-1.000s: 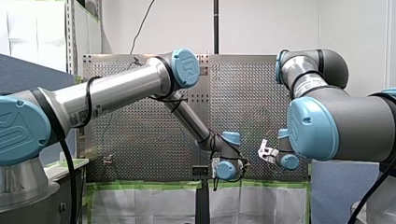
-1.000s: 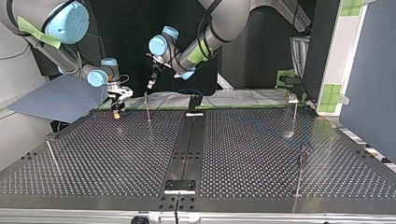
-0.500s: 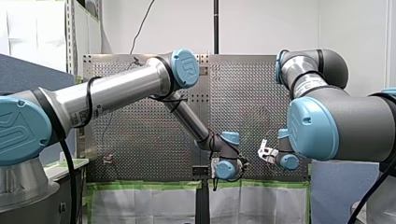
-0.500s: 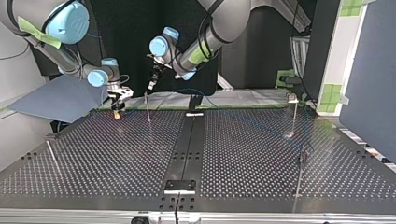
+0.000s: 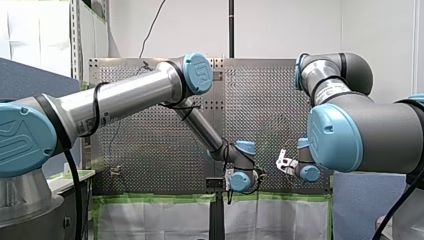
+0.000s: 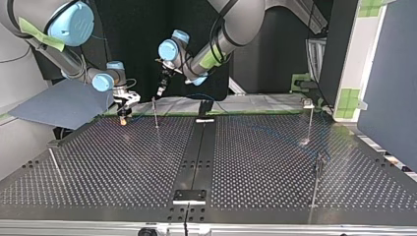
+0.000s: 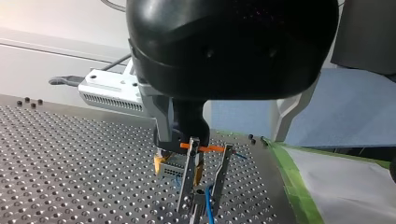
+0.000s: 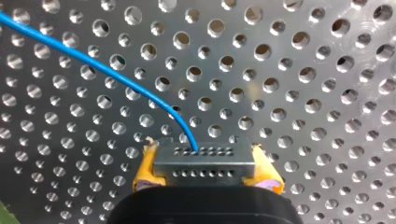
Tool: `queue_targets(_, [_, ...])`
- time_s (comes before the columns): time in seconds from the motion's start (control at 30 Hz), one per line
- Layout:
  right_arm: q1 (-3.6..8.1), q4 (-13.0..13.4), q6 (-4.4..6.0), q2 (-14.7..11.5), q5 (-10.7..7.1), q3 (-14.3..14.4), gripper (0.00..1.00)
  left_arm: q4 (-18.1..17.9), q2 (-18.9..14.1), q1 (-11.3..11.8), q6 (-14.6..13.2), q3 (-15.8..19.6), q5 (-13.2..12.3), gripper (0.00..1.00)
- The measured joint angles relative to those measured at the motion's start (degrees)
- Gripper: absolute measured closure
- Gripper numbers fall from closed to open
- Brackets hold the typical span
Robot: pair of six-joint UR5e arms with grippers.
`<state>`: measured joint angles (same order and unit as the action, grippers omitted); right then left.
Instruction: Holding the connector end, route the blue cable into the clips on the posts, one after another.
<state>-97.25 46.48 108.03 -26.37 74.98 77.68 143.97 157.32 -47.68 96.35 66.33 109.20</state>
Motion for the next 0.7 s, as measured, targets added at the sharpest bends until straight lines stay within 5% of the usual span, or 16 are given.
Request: queue_targets(0.7, [0.00, -0.2, 0.00, 0.0, 0.00, 0.0, 1.00, -0.1, 0.0, 0.1, 0.2, 0.0, 1.1, 0.00])
